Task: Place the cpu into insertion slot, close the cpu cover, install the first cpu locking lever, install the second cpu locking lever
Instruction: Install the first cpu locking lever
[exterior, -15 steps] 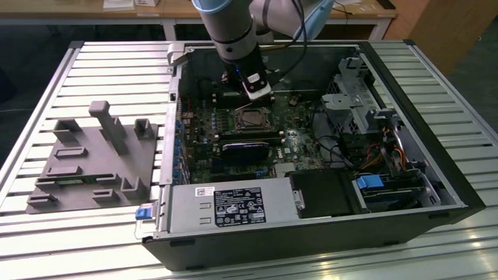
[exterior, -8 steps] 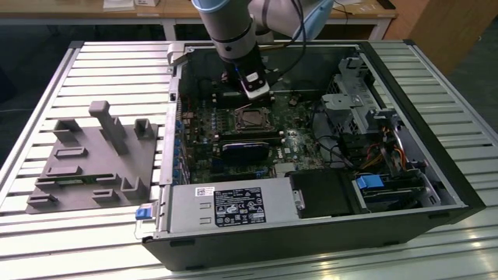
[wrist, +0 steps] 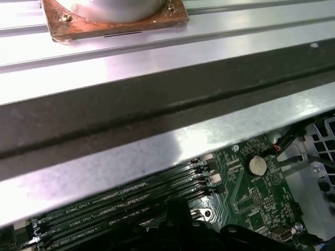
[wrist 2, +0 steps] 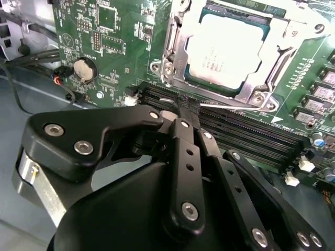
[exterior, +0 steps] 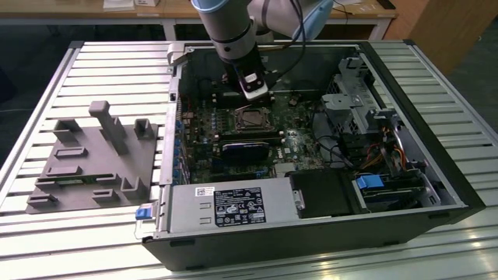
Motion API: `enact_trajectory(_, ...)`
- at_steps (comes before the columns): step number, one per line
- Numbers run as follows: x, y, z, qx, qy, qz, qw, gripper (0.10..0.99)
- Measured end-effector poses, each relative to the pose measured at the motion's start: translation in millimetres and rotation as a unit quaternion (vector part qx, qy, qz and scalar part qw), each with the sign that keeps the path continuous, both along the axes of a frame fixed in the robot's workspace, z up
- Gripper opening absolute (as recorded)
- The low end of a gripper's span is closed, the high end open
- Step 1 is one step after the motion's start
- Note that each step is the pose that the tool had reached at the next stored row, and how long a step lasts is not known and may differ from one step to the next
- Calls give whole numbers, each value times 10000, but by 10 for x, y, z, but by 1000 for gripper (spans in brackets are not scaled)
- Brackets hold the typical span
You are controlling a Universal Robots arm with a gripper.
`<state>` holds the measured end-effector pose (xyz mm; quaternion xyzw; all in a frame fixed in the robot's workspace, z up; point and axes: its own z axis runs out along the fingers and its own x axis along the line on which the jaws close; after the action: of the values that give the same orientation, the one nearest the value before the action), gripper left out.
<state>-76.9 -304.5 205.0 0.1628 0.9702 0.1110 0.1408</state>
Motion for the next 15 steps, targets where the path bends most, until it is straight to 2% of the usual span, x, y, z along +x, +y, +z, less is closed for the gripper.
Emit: enact_trajectory(15, -7, 64, -25, -17, -1, -207, 9998, 106)
